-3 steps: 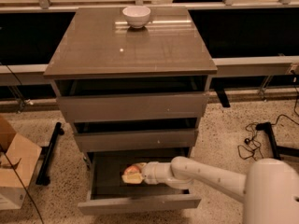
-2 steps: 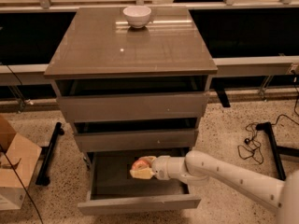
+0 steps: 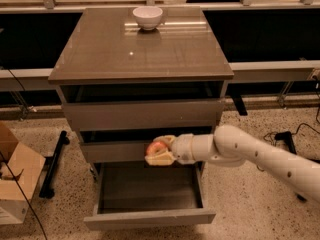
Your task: Pick apple from bottom drawer and place on counter
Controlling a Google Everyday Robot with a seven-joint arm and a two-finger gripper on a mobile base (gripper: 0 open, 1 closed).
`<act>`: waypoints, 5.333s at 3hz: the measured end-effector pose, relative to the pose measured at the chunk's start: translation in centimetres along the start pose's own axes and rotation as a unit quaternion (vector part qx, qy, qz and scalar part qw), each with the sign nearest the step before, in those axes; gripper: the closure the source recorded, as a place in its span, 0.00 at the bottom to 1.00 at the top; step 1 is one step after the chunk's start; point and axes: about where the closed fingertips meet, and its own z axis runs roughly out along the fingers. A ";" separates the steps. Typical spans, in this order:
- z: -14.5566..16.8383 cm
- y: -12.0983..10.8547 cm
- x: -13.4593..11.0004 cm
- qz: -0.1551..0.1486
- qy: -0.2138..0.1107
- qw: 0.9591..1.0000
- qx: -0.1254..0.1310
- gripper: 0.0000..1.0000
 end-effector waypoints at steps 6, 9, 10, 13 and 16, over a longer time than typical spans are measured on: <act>-2.8 -9.5 -28.5 -0.204 0.050 0.976 0.050 1.00; -2.4 -14.4 -37.6 -0.213 -0.033 0.974 0.071 1.00; -1.1 -16.5 -36.2 -0.169 -0.032 0.983 0.067 1.00; -0.1 -19.1 -31.4 -0.078 0.040 0.995 0.054 0.84; -0.5 -19.2 -30.9 -0.060 0.055 0.995 0.049 0.15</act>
Offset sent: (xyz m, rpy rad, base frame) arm 0.1146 0.0330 0.3565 -0.3680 -0.5159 0.0344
